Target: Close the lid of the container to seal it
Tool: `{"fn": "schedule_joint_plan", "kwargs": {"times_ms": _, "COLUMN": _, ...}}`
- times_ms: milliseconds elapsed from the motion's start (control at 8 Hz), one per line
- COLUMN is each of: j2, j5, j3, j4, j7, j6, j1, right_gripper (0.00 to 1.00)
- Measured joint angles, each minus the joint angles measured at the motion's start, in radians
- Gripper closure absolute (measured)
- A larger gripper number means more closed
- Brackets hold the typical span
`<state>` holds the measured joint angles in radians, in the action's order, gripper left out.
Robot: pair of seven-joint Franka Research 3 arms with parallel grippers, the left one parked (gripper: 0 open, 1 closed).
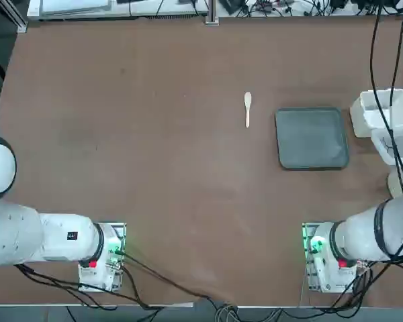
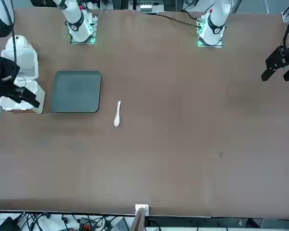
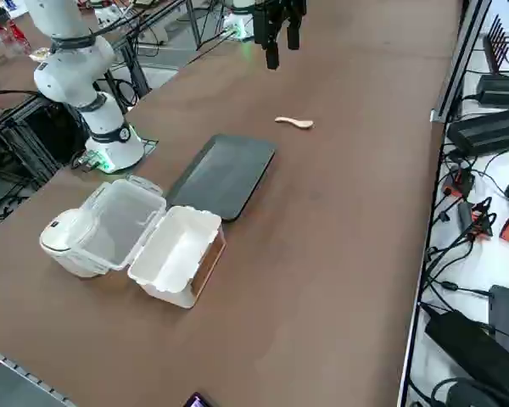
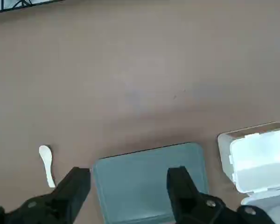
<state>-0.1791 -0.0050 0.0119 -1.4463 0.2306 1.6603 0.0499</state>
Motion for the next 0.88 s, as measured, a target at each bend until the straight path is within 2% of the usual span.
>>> {"fn": "schedule_joint_plan", "kwargs": {"times_ms": 500, "j2": 0.000, "j5": 0.002, "j3": -0.004, "j4": -0.005, "j7": 0.008, "j6": -0.027, "j1": 0.015, "right_gripper": 0.00}}
{"fn": "schedule_joint_plan", "kwargs": {"times_ms": 875, "j2": -0.004, "j5": 0.001, "j3": -0.007, "j4": -0.080, "j7": 0.042, "j6": -0.087, "j1": 0.055, "right_gripper": 0.00}}
